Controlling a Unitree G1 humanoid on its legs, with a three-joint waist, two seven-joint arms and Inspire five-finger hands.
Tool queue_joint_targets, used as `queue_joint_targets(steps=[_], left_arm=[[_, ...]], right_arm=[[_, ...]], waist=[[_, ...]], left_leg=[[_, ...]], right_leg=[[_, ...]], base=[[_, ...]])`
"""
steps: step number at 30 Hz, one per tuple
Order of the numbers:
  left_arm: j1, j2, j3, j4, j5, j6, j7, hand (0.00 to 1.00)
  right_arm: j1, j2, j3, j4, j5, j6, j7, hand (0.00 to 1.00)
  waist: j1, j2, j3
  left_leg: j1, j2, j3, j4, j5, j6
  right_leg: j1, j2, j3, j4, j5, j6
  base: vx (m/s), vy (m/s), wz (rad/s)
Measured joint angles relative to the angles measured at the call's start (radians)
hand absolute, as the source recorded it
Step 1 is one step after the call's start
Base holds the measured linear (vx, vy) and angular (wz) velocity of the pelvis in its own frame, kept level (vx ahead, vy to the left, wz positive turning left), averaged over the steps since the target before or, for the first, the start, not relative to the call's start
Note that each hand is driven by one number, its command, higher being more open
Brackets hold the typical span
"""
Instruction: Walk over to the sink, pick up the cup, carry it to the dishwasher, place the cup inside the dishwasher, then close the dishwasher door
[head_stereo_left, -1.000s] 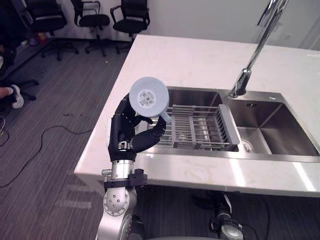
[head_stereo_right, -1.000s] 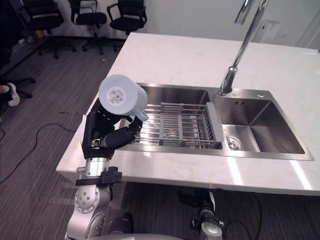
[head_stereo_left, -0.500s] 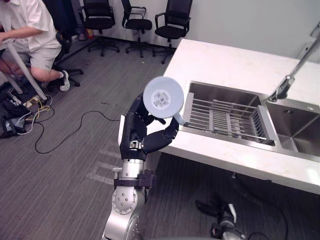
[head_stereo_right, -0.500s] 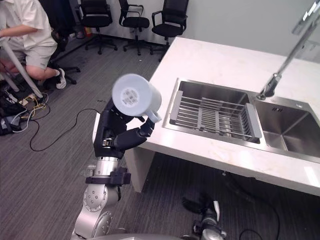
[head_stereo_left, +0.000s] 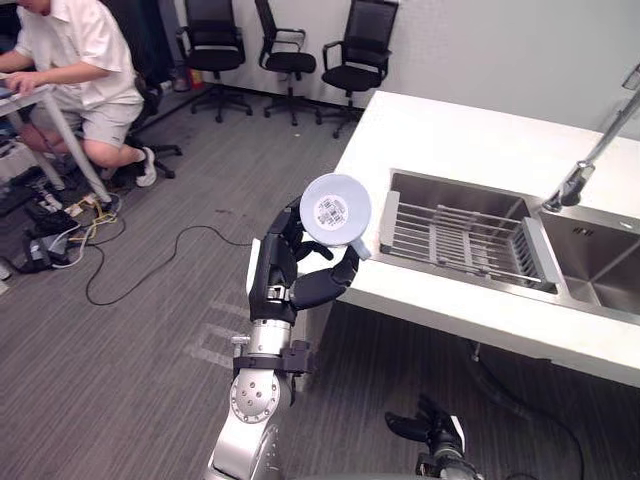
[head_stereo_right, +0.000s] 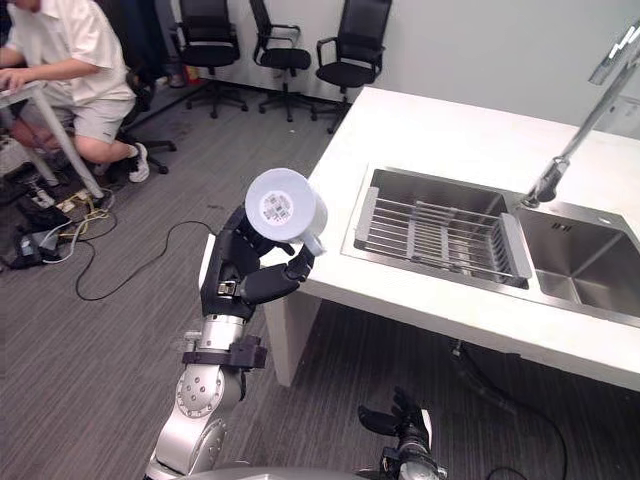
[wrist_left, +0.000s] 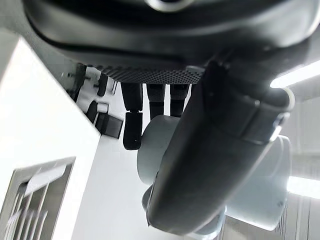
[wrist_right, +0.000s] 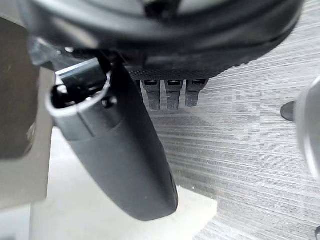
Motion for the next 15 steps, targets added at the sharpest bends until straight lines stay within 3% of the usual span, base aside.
queue_joint_targets(steps=[1, 2, 7, 9, 11, 13, 14, 15], left_arm=[[0.009, 0.0, 0.022, -0.025, 0.0, 0.0, 0.004, 0.3], [0.008, -0.007, 0.043, -0.04, 0.0, -0.006, 0.006, 0.3], [0.054, -0.044, 0.045, -0.046, -0.001, -0.004, 0.011, 0.3], [0.075, -0.043, 0.048, -0.046, -0.002, -0.002, 0.019, 0.3], [0.09, -0.044, 0.056, -0.047, -0.003, -0.002, 0.022, 0.3], [0.094, -0.041, 0.081, -0.052, -0.012, -0.004, 0.026, 0.3], [0.094, -0.041, 0.091, -0.052, -0.018, -0.007, 0.026, 0.3], [0.095, -0.041, 0.097, -0.049, -0.02, -0.006, 0.026, 0.3]], right_arm=[[0.005, 0.012, 0.019, -0.019, 0.0, 0.0, 0.002, 0.9], [-0.002, 0.024, 0.036, -0.038, 0.0, 0.0, 0.002, 0.9], [-0.01, 0.027, 0.079, -0.077, -0.001, 0.0, 0.002, 0.9], [-0.012, 0.027, 0.081, -0.095, -0.006, -0.001, -0.003, 0.9], [-0.018, 0.026, 0.079, -0.097, -0.01, -0.001, -0.01, 0.9], [-0.043, 0.022, 0.073, -0.093, -0.019, -0.004, -0.018, 0.9], [-0.05, 0.021, 0.074, -0.091, -0.019, -0.004, -0.019, 0.9], [-0.068, 0.012, 0.079, -0.092, -0.022, -0.007, -0.021, 0.9]], waist=[[0.01, -0.021, -0.006], [0.025, -0.037, -0.005], [0.05, -0.01, -0.003], [0.052, -0.01, 0.006], [0.055, -0.009, 0.017], [0.065, -0.015, 0.026], [0.071, -0.022, 0.033], [0.068, -0.005, 0.04]], left_leg=[[-0.014, -0.018, -0.023, 0.005, 0.004, -0.006], [-0.041, -0.028, -0.048, 0.023, 0.006, -0.017], [-0.128, -0.025, -0.216, 0.053, 0.053, -0.074], [-0.151, -0.027, -0.233, 0.056, 0.082, -0.074], [-0.156, -0.026, -0.169, 0.055, 0.105, -0.051], [-0.158, 0.014, 0.049, 0.012, 0.121, 0.032], [-0.161, 0.039, 0.112, 0.021, 0.112, 0.035], [-0.168, 0.098, 0.219, 0.052, 0.099, 0.029]], right_leg=[[0.006, -0.012, 0.01, -0.003, -0.054, 0.003], [0.007, -0.017, -0.01, -0.007, -0.096, 0.032], [0.039, 0.014, -0.181, -0.006, -0.102, 0.027], [0.082, 0.03, -0.223, -0.016, -0.104, 0.024], [0.122, 0.03, -0.253, -0.029, -0.107, 0.018], [0.163, 0.015, -0.292, -0.079, -0.111, 0.011], [0.17, 0.014, -0.299, -0.099, -0.111, 0.011], [0.188, 0.024, -0.331, -0.118, -0.105, 0.015]], base=[[-0.02, -0.15, 0.72], [-0.03, -0.165, 0.77], [0.04, -0.166, 1.07], [0.06, -0.125, 1.4], [-0.03, -0.025, 1.17], [-0.05, 0.026, 1.12], [-0.02, -0.004, 0.67], [-0.01, -0.027, 0.68]])
